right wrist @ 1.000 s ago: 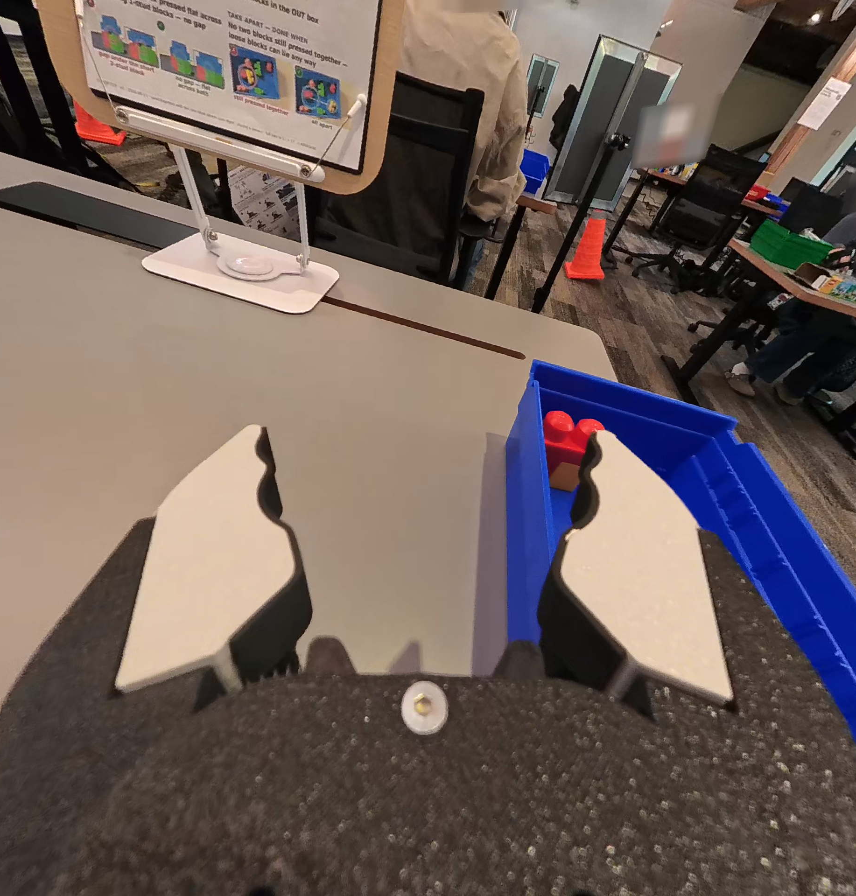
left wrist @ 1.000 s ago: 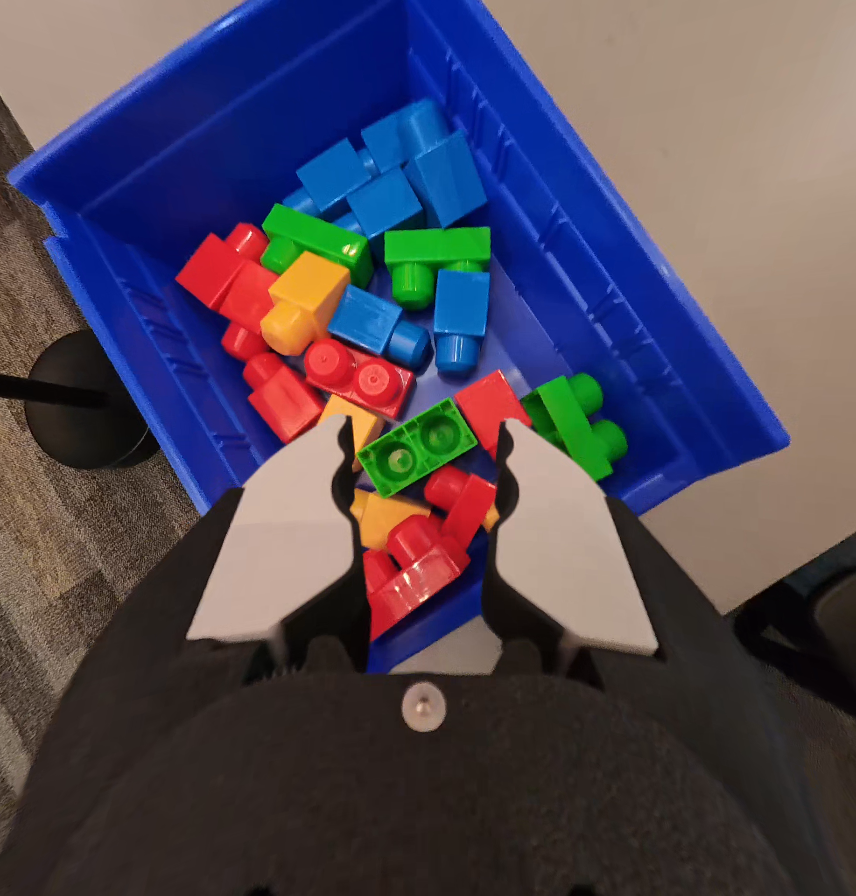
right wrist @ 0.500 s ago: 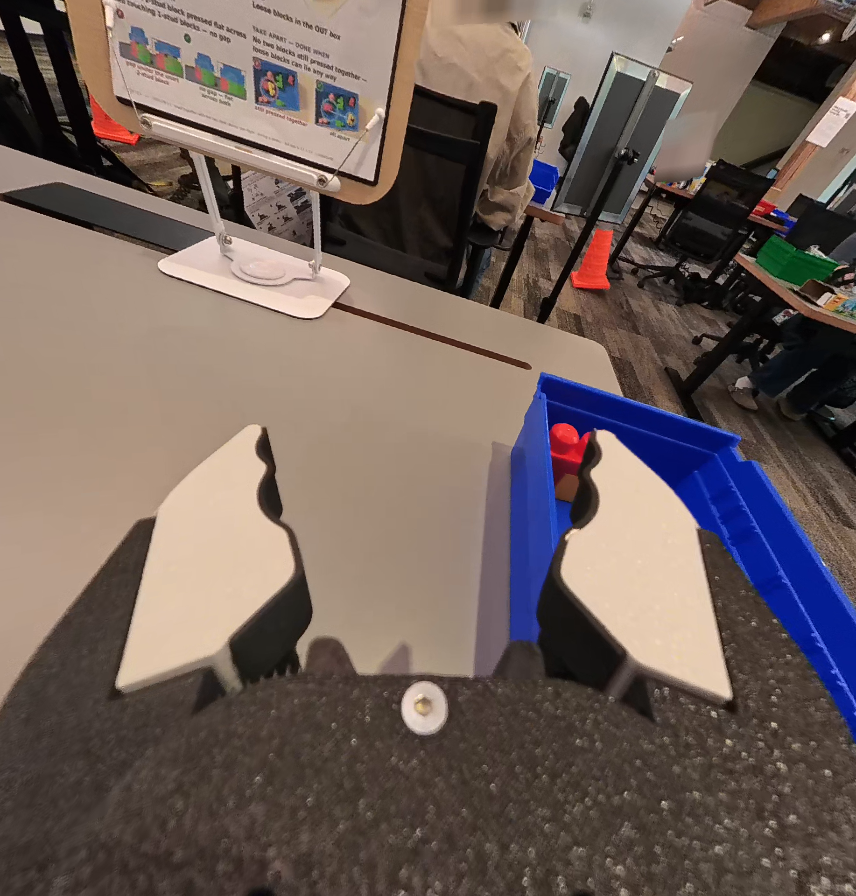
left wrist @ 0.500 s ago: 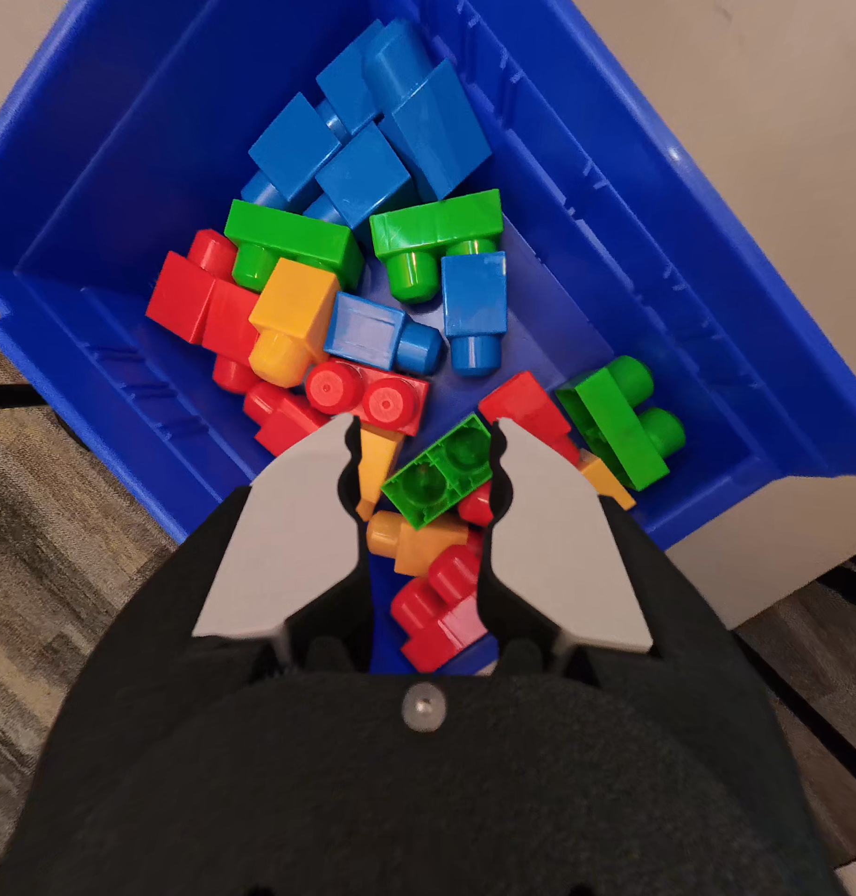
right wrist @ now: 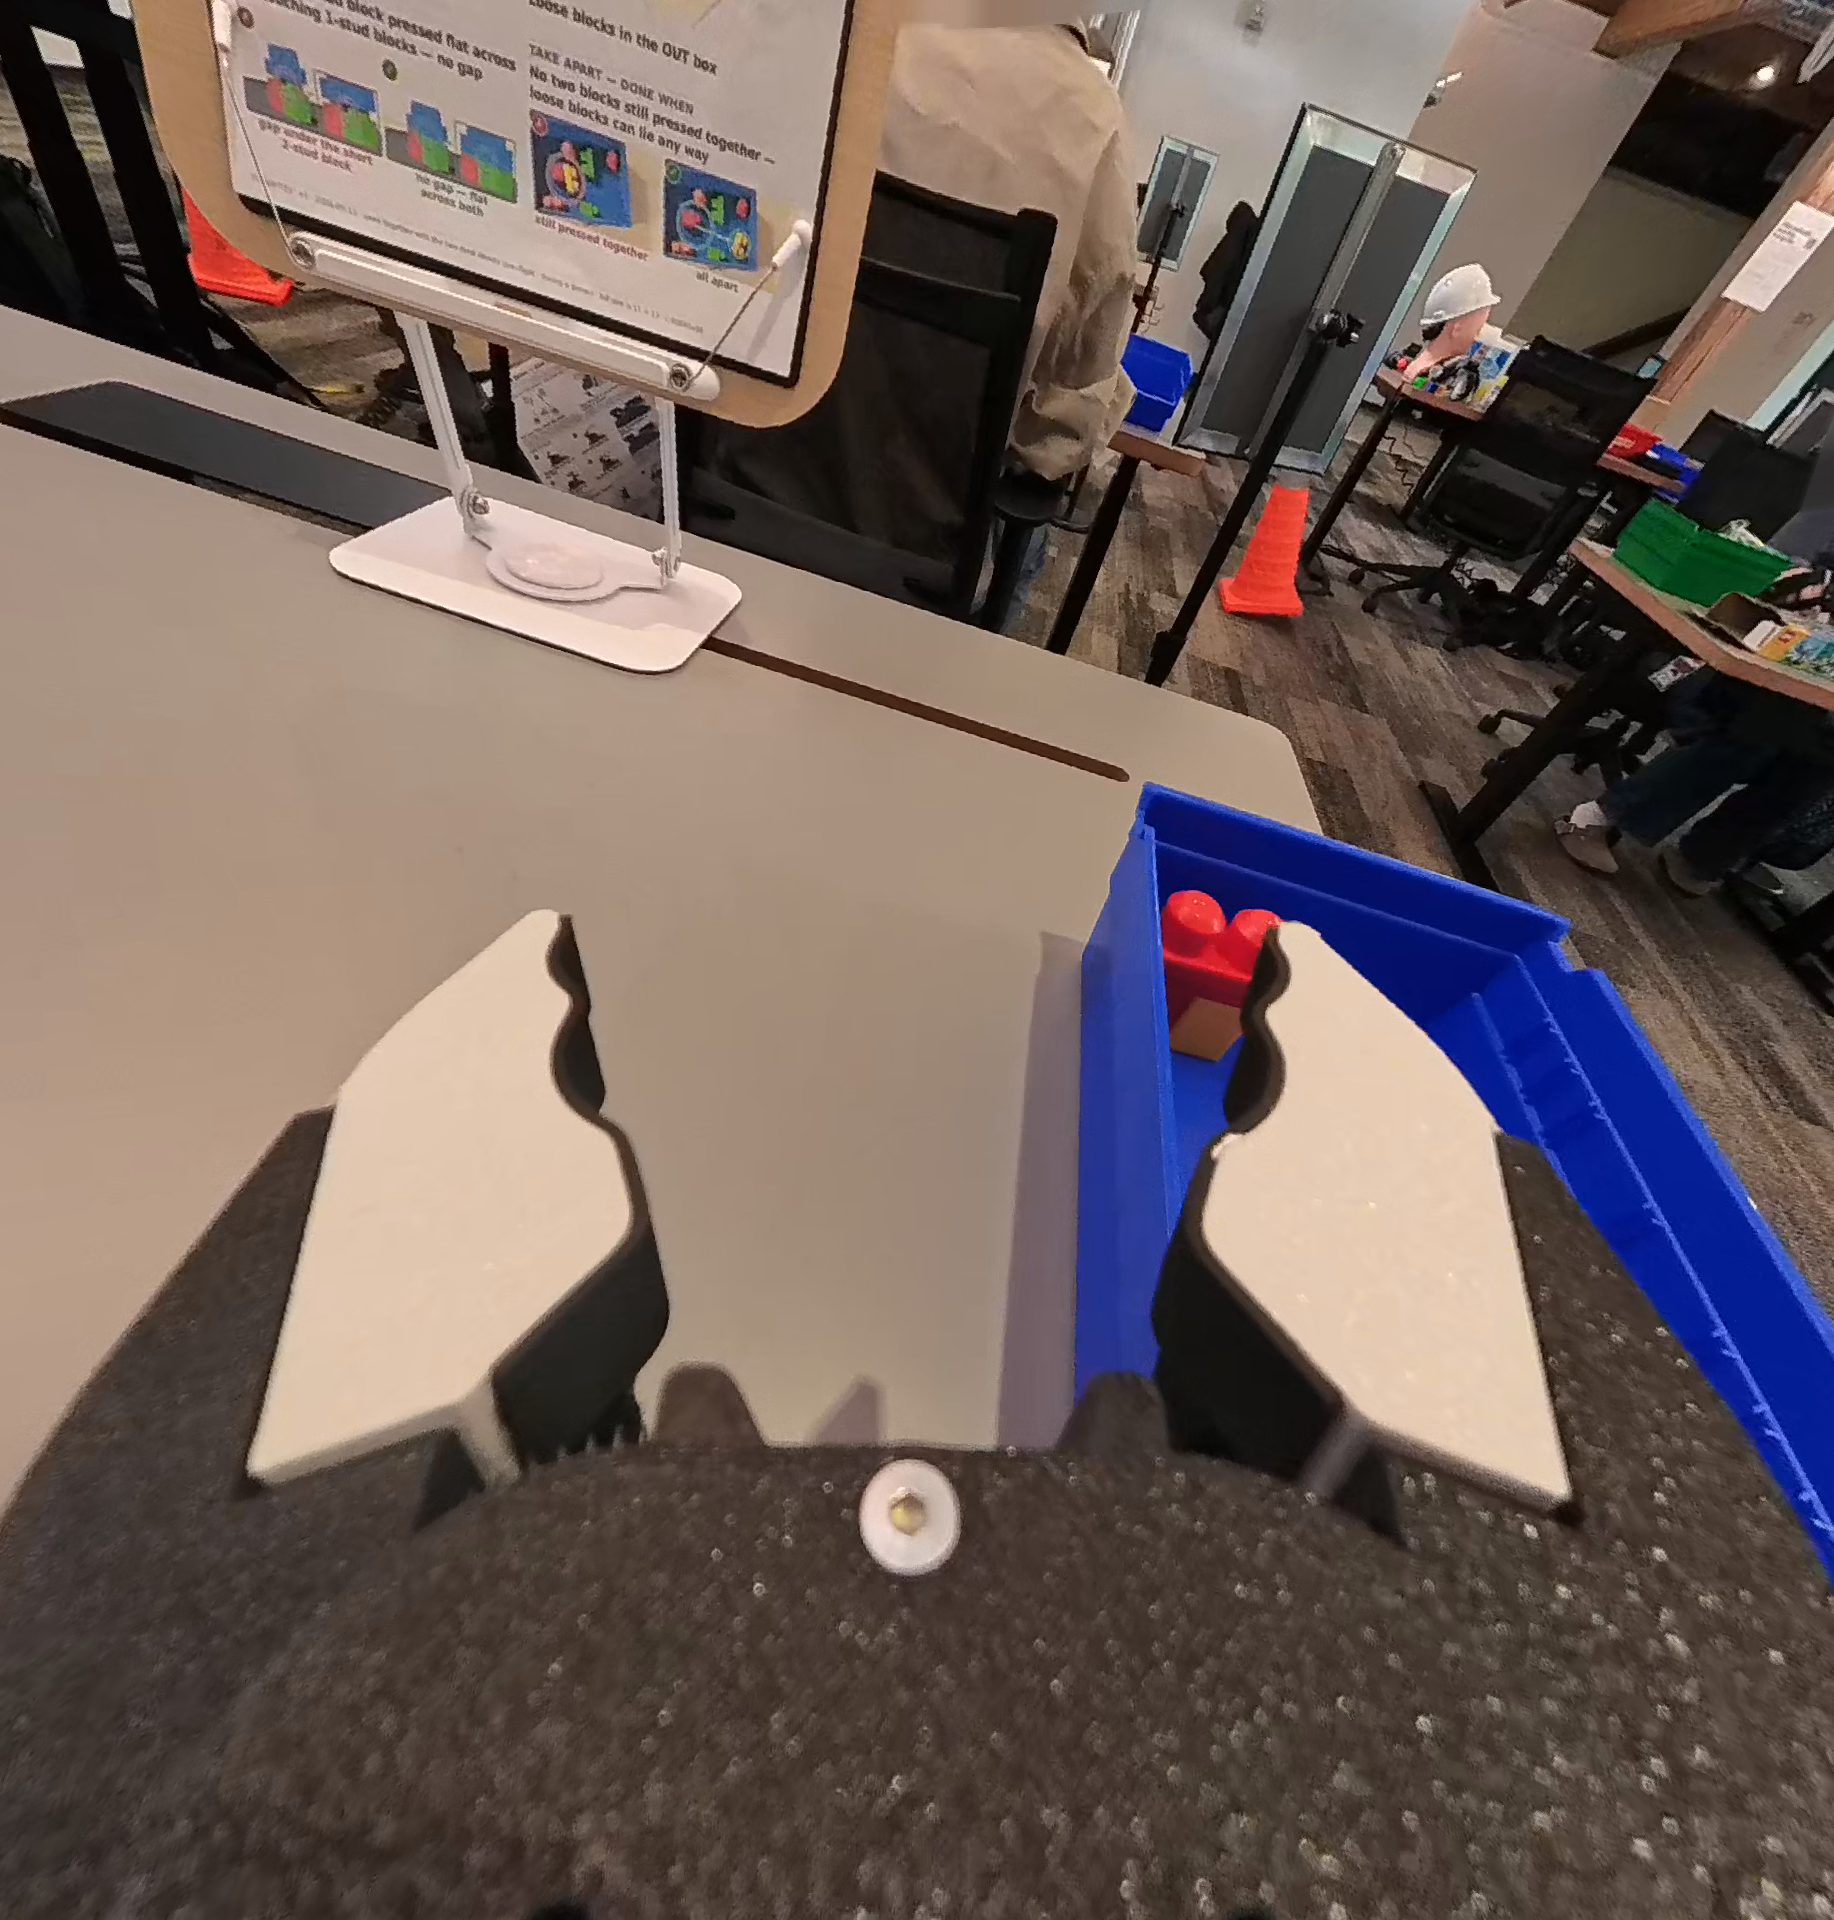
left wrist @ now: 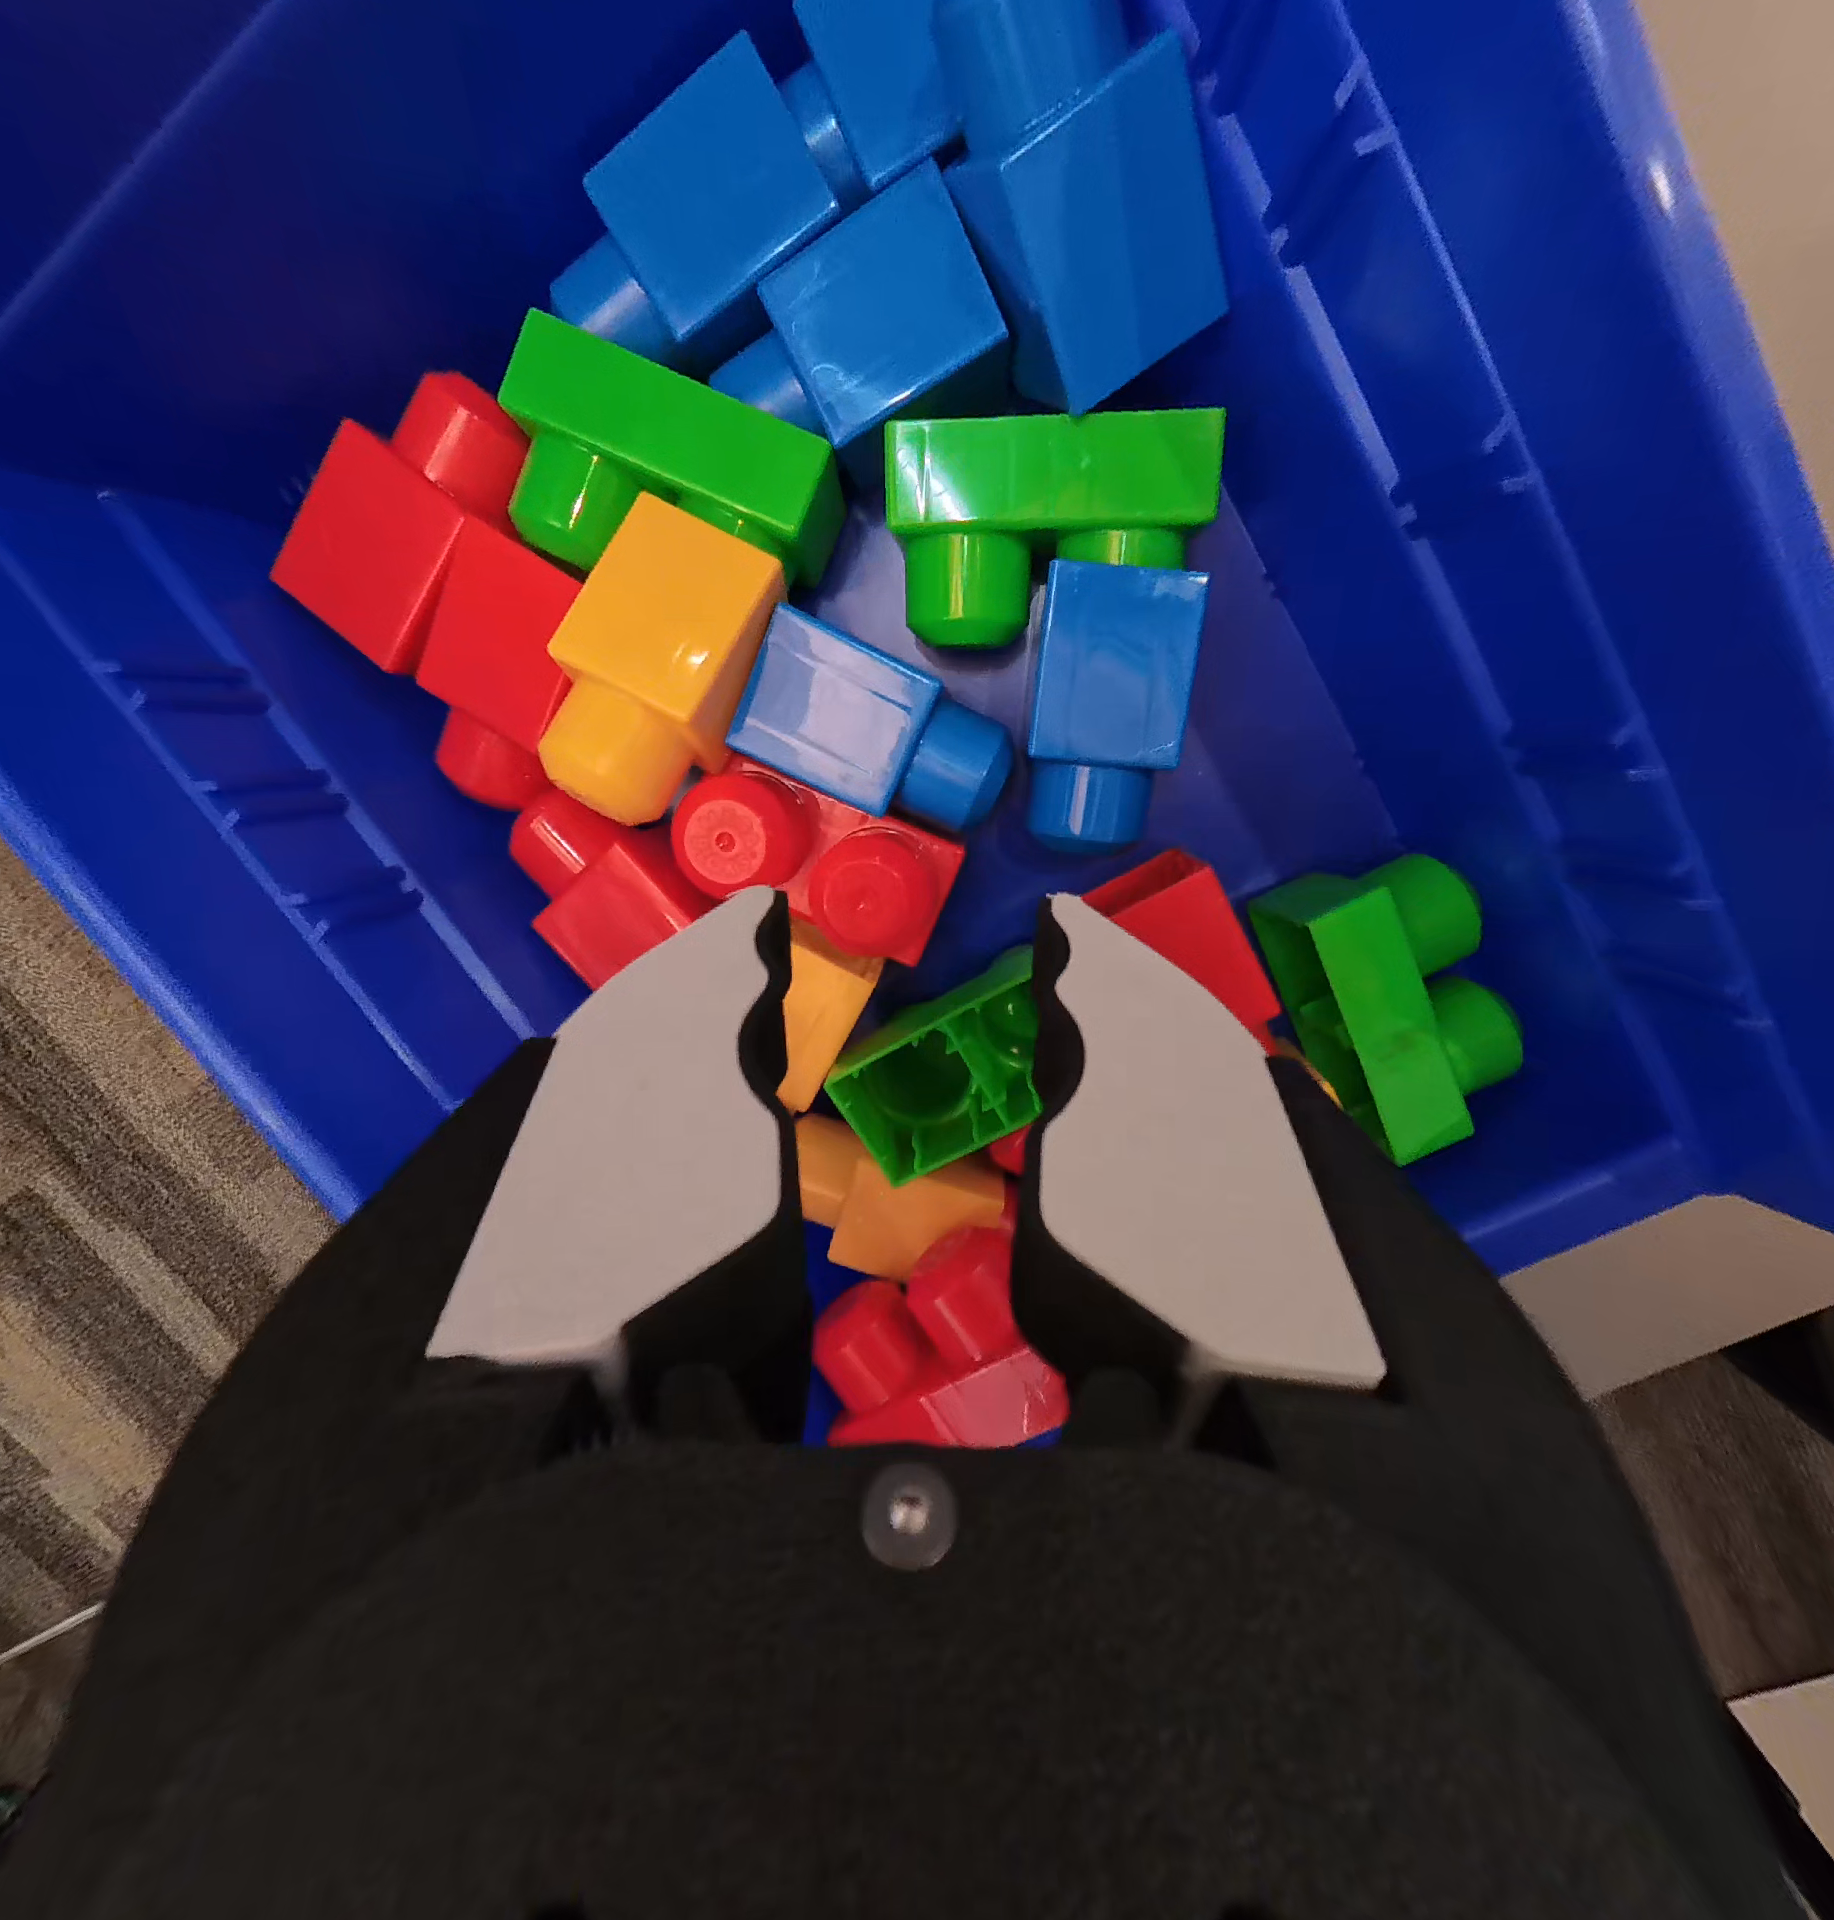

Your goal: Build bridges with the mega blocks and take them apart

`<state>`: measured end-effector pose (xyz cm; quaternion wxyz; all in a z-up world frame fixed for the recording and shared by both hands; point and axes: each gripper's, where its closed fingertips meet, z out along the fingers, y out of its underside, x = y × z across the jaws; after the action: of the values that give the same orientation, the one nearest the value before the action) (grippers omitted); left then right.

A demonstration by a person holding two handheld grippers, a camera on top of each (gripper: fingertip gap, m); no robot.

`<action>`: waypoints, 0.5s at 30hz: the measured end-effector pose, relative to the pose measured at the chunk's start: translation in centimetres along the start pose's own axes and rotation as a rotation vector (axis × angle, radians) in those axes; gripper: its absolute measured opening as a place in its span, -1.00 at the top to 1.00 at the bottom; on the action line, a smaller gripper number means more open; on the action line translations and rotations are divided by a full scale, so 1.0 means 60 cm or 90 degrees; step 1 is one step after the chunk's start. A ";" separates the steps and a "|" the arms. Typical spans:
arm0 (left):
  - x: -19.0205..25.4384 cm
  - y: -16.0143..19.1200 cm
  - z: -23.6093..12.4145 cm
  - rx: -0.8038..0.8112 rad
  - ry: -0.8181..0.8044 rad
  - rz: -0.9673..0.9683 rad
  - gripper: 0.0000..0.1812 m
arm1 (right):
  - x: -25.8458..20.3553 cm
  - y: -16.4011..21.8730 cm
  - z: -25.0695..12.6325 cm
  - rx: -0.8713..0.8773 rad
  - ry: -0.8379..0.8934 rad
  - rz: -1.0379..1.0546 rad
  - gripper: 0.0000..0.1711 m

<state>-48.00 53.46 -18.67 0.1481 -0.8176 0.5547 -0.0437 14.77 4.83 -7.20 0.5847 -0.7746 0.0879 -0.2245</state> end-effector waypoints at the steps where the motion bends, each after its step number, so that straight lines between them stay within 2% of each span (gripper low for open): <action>1: 0.001 -0.001 0.001 0.001 0.002 0.004 0.51 | 0.000 0.000 0.000 0.001 -0.001 0.000 -0.38; 15: -0.008 0.008 0.030 -0.016 0.035 0.049 0.61 | 0.006 0.000 -0.006 0.002 0.000 -0.001 -0.39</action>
<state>-48.20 54.06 -20.47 0.1241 -0.7959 0.5901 -0.0537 14.96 4.39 -7.03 0.5856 -0.7739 0.0869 -0.2249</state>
